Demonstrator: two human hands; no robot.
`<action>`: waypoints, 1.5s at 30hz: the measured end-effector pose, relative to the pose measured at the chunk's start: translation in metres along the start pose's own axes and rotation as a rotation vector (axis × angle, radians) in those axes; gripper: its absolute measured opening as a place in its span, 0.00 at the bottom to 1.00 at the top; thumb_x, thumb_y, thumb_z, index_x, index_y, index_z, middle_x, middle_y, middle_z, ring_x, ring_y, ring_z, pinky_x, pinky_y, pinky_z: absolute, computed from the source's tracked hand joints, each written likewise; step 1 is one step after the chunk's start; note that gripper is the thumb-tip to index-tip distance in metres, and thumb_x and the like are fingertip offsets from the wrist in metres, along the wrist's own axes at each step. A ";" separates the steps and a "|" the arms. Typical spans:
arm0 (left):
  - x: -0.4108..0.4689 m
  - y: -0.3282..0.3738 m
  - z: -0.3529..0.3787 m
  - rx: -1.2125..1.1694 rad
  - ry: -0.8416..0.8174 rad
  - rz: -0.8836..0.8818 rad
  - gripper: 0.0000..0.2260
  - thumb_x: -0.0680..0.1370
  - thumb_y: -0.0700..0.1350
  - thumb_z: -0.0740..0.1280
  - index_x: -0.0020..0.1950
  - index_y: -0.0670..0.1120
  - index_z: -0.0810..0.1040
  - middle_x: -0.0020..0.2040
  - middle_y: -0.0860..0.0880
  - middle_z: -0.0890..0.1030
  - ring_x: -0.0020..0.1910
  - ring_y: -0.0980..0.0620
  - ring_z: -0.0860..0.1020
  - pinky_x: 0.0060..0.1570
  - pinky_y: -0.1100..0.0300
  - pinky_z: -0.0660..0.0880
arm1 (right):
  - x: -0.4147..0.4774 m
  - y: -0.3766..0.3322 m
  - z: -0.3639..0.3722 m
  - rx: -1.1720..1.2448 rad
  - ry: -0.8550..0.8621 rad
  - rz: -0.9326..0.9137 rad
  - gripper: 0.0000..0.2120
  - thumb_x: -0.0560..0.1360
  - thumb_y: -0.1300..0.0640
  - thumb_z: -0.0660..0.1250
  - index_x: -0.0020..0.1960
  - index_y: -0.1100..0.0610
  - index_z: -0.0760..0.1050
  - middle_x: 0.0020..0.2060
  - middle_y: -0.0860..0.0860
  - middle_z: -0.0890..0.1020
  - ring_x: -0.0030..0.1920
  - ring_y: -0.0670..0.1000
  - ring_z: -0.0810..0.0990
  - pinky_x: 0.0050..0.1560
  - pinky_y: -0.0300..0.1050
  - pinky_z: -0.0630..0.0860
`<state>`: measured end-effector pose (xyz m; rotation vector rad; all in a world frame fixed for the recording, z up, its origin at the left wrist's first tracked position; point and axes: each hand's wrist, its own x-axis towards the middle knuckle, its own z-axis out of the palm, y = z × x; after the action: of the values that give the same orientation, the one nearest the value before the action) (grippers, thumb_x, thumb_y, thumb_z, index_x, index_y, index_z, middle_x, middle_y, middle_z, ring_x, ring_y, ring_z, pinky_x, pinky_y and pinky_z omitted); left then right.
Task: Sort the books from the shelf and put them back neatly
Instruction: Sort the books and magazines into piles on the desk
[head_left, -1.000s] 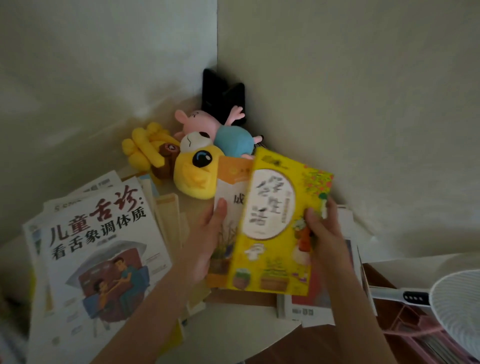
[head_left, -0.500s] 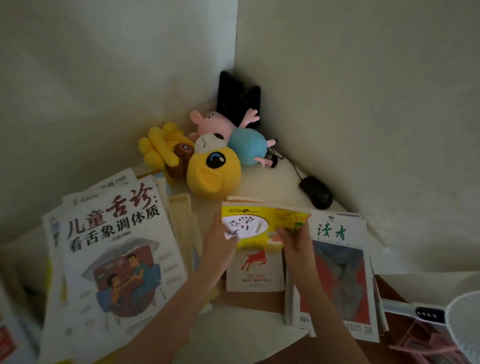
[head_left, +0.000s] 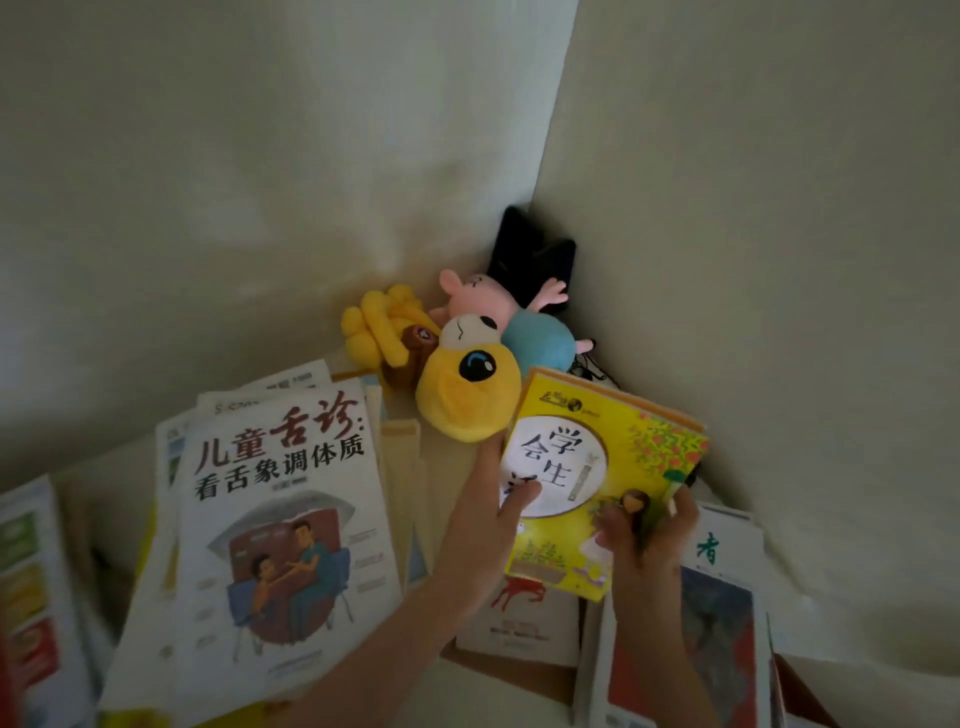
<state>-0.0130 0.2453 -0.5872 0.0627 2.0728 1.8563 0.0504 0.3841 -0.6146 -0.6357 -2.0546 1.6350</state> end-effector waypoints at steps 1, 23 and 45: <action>-0.002 0.007 -0.001 -0.019 0.003 0.018 0.23 0.75 0.50 0.64 0.69 0.61 0.63 0.64 0.61 0.75 0.62 0.62 0.74 0.62 0.60 0.73 | 0.001 -0.009 0.001 0.043 0.009 -0.030 0.29 0.76 0.69 0.64 0.64 0.43 0.57 0.51 0.43 0.76 0.43 0.36 0.78 0.42 0.38 0.77; -0.231 0.098 -0.279 -0.180 1.102 0.342 0.17 0.75 0.38 0.68 0.57 0.57 0.74 0.47 0.62 0.83 0.45 0.61 0.82 0.37 0.66 0.78 | -0.144 -0.246 0.230 0.280 -1.174 -0.598 0.33 0.66 0.57 0.73 0.60 0.29 0.64 0.54 0.25 0.69 0.54 0.34 0.75 0.49 0.28 0.75; -0.533 0.064 -0.567 -0.131 1.773 0.577 0.15 0.77 0.38 0.66 0.62 0.48 0.73 0.51 0.55 0.82 0.49 0.59 0.81 0.43 0.64 0.79 | -0.519 -0.407 0.470 0.370 -1.779 -0.899 0.34 0.72 0.59 0.72 0.64 0.30 0.60 0.60 0.49 0.74 0.52 0.44 0.80 0.49 0.40 0.80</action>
<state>0.3077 -0.4289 -0.3591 -1.7881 2.9950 2.7892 0.1514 -0.3715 -0.3415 2.2490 -1.9574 1.8376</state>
